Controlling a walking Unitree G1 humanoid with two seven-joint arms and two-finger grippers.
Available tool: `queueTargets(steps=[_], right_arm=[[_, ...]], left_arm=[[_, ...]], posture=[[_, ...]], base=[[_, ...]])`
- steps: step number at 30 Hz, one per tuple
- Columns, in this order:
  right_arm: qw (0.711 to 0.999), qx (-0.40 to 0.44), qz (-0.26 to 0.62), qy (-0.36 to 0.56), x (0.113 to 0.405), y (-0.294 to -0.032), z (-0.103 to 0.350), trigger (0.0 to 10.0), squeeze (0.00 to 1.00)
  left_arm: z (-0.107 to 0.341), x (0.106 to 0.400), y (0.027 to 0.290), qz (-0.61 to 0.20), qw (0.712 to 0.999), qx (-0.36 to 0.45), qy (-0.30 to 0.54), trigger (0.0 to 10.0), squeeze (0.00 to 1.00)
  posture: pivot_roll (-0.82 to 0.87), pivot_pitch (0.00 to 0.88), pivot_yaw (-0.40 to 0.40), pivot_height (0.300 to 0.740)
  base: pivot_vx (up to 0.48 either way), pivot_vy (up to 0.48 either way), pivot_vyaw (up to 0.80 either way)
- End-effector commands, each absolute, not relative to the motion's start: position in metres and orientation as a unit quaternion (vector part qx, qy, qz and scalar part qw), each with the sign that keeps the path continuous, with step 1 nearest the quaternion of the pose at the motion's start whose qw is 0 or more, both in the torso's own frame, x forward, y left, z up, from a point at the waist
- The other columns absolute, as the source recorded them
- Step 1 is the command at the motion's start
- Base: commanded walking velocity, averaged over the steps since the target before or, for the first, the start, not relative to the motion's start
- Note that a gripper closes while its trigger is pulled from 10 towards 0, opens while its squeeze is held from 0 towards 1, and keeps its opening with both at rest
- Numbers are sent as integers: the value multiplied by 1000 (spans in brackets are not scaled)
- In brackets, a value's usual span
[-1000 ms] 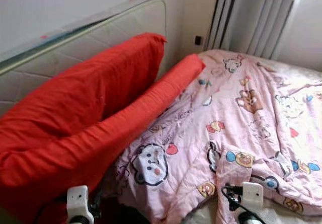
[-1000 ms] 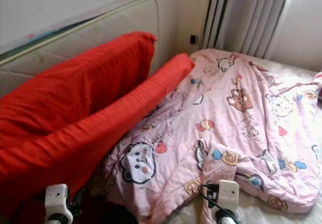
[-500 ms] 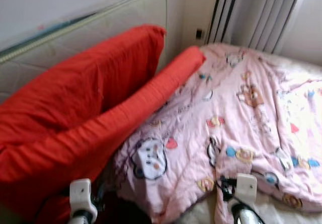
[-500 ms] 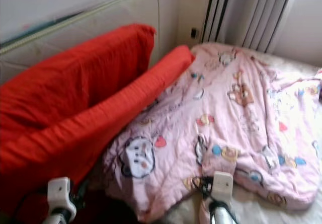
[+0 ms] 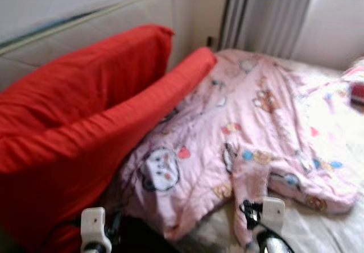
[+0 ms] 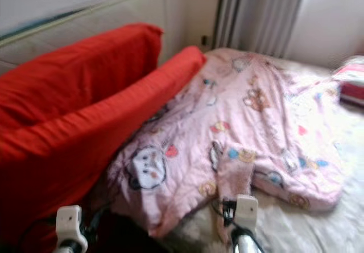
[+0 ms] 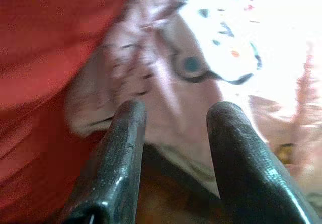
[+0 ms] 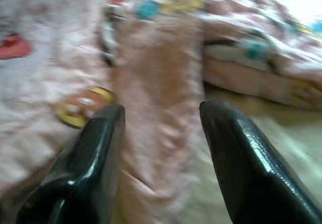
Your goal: Clean up the room
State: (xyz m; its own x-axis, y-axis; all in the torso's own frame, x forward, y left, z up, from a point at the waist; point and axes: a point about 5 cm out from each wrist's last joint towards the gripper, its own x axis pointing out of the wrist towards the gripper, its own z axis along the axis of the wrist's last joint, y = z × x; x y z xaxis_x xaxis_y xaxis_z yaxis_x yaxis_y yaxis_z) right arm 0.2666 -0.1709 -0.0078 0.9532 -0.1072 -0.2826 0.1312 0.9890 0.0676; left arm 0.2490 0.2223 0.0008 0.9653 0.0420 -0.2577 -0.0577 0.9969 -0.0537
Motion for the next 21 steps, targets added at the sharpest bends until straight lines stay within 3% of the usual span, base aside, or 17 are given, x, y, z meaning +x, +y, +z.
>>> queueTargets(steps=[1,21], right_arm=[[986,46,-64,145,264,-172,-10,10000,0],[984,47,-42,165,266,-167,-13,10000,0]], left_arm=[[1,249,221,21,991,-32,132,10000,0],[3,251,219,16,991,-32,132,10000,0]], posture=[[18,149,-2,649],[23,169,-3,649]], base=[[0,0,0],[0,0,0]])
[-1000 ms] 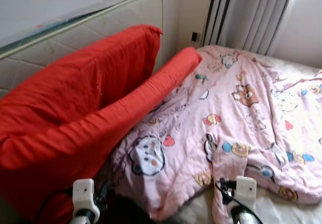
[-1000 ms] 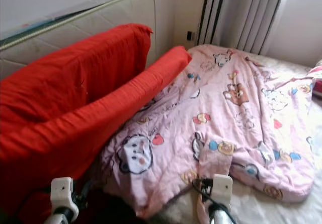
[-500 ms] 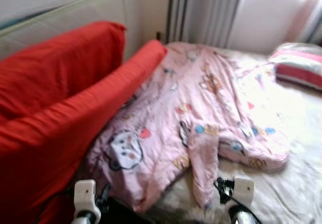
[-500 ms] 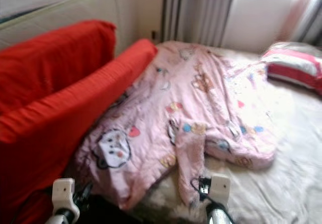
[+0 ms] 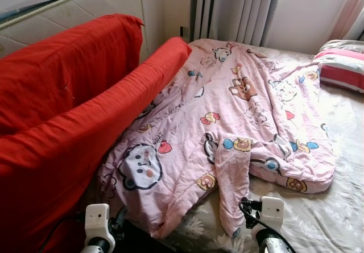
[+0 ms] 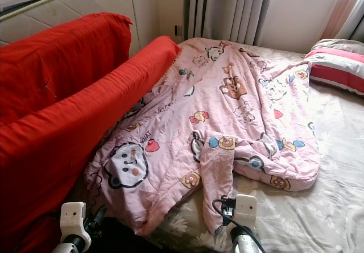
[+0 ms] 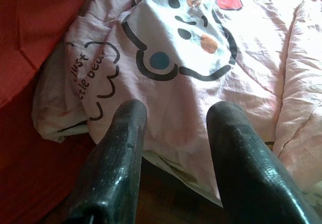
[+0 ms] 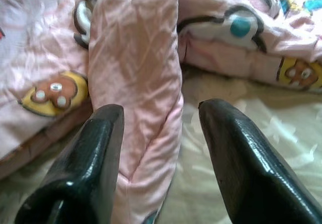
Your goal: Clean up the room
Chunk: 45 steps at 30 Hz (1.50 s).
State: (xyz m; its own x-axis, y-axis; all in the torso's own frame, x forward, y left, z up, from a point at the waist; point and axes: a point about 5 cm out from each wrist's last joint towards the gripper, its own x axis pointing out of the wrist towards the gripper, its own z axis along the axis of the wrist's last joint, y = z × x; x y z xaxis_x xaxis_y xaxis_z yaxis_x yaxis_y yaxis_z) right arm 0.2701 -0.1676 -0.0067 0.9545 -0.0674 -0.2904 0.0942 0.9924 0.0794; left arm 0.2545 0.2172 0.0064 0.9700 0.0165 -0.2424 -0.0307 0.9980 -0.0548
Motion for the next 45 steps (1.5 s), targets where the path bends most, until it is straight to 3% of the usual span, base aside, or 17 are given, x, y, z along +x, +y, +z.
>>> queueTargets(steps=[1,5,45], right_arm=[[983,44,-39,175,266,-166,-15,10000,0],[984,39,-38,168,264,-167,-14,10000,0],[987,27,2,161,264,-157,-13,10000,0]], left_arm=[[3,252,219,15,990,-32,133,10000,0],[2,253,219,14,990,-32,137,10000,0],[-3,254,216,2,989,-18,145,10000,0]], posture=[[22,172,-2,644],[21,175,-2,614],[18,186,1,614]], base=[[0,0,0],[0,0,0],[0,0,125]])
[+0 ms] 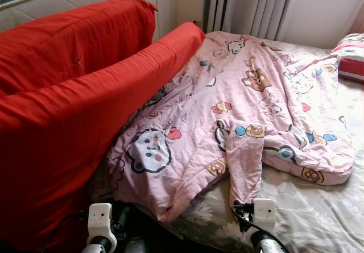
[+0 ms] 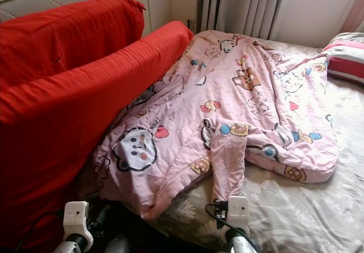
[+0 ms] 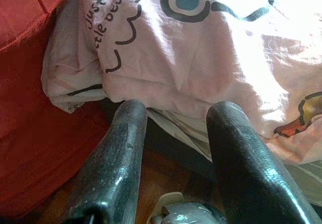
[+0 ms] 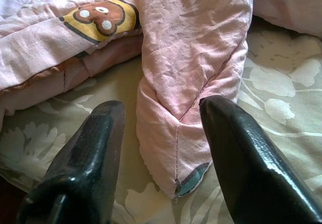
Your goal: Clean up the room
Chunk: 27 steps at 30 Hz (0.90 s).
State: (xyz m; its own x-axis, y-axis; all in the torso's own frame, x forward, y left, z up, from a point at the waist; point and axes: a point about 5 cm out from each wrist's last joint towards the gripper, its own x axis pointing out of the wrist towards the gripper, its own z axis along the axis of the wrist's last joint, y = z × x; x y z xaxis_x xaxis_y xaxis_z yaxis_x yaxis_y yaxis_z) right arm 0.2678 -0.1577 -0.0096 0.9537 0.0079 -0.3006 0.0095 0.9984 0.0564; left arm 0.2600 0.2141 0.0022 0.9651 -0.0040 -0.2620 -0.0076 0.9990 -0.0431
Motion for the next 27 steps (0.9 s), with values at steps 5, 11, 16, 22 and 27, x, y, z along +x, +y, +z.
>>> queueTargets(steps=[5,11,16,22,27], right_arm=[[986,36,-7,160,264,-159,-13,10000,0],[986,38,-9,161,265,-159,-13,10000,0],[986,40,-15,162,265,-160,-13,10000,0],[986,39,-17,163,265,-160,-13,10000,0],[984,37,-25,170,264,-162,-15,10000,0]], left_arm=[[-3,255,216,0,990,-16,143,10000,0],[-2,255,215,-3,990,-15,141,10000,0],[-2,255,214,-5,990,-15,140,10000,0],[-2,255,214,-6,990,-13,140,10000,0],[-2,254,214,-7,990,-14,142,10000,0]], posture=[[20,187,2,614],[20,188,2,614],[22,187,2,614],[21,187,2,614],[23,189,2,614]], base=[[53,0,0],[276,0,0],[278,0,0],[274,0,0],[0,0,0]])
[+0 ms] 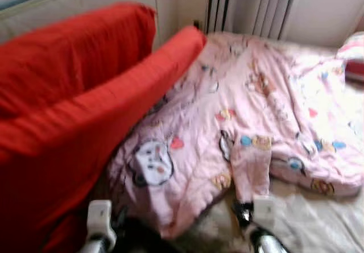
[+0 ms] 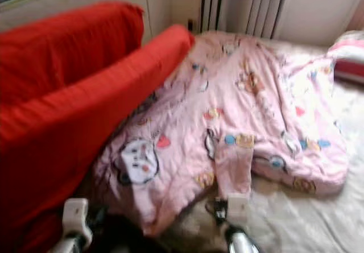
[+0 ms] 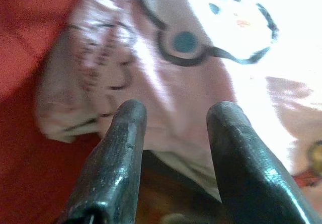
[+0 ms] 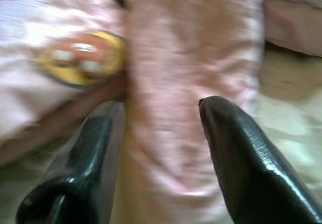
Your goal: Clean up the room
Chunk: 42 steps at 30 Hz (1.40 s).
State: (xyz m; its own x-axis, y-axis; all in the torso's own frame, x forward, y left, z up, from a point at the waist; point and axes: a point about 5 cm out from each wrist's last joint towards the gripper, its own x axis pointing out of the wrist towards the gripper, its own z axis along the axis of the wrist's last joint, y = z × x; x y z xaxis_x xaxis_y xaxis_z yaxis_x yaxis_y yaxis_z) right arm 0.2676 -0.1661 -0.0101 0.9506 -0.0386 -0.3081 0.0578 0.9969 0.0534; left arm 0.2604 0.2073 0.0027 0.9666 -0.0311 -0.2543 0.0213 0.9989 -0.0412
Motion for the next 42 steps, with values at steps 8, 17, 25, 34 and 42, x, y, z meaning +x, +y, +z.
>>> queueTargets(steps=[8,17,25,34,42], right_arm=[[978,47,-32,198,264,-163,-20,10000,800],[977,51,-39,201,280,-164,-10,10000,1000],[976,67,-46,204,292,-163,-2,10000,0],[961,62,-56,263,288,-164,-12,10000,0],[942,65,-67,323,273,-168,-28,10000,0]], left_arm=[[-2,253,214,-11,990,-12,141,10000,0],[2,250,214,-15,991,-11,130,10000,0],[7,251,213,-22,993,-9,119,10000,0],[7,245,214,-27,991,-9,127,10000,0],[7,241,212,-32,991,-9,132,10000,0]], posture=[[28,200,6,614],[43,239,14,614],[50,262,17,614],[58,289,25,614],[60,301,30,614]], base=[[0,0,0],[0,0,0],[0,0,0],[0,0,0],[0,0,0]])
